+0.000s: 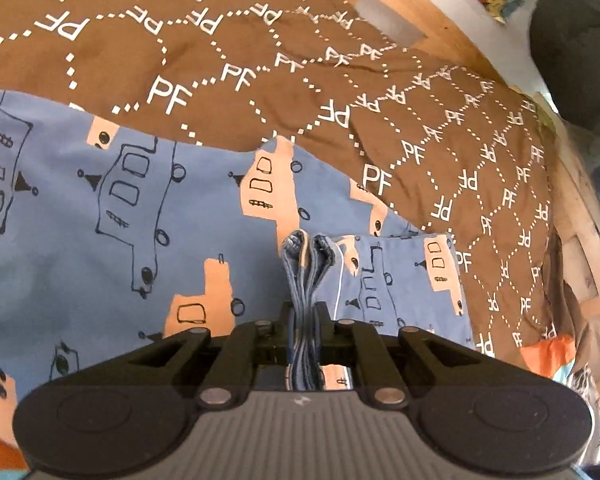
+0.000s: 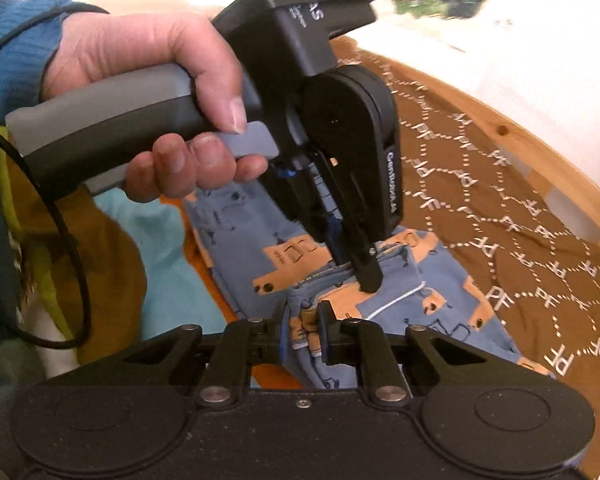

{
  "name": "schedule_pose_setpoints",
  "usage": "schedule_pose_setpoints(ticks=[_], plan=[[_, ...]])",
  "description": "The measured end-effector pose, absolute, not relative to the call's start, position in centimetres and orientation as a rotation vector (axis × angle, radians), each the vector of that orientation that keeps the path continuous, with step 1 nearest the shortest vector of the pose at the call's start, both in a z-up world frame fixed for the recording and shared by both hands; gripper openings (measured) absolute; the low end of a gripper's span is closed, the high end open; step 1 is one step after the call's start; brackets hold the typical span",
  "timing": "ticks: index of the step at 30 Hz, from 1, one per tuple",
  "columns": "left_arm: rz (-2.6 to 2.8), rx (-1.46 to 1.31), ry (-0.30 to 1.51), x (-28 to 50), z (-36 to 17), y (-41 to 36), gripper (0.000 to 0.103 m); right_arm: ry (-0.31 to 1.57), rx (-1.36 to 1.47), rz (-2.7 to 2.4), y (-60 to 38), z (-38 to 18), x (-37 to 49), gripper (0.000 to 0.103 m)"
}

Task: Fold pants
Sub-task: 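Open both grippers and release the folded pants edge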

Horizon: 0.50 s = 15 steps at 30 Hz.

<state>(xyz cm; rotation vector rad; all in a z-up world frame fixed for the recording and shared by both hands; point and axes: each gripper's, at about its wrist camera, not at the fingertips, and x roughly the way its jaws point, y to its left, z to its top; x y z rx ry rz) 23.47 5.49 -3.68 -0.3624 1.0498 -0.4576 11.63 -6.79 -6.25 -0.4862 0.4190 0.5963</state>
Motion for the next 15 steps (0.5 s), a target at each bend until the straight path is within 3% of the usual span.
schedule_pose_setpoints(ticks=[2,3,4,8,10,15], plan=[[-0.473,-0.359,1.027,23.2,-3.9,5.9,0.022,0.426,-0.492,0.625,-6.9,-6.4,11.4,0.037],[-0.467,-0.346,1.026,23.2,-3.9,6.1,0.037,0.406,-0.492,0.629,-7.2,-6.3,11.0,0.044],[-0.467,-0.339,1.024,23.2,-3.8,6.3,0.046,0.382,-0.488,0.615,-7.8,-6.1,10.4,0.059],[-0.438,-0.353,0.951,23.0,-2.8,6.7,0.058,0.319,-0.482,0.412,-11.8,-6.2,8.7,0.084],[-0.4,-0.326,0.878,22.4,-2.4,6.1,0.071,0.311,-0.514,0.25,-14.1,-6.5,9.5,0.092],[-0.249,-0.111,0.771,22.0,-3.5,2.4,0.076,0.284,-0.519,0.003,-17.9,-6.6,14.8,0.101]])
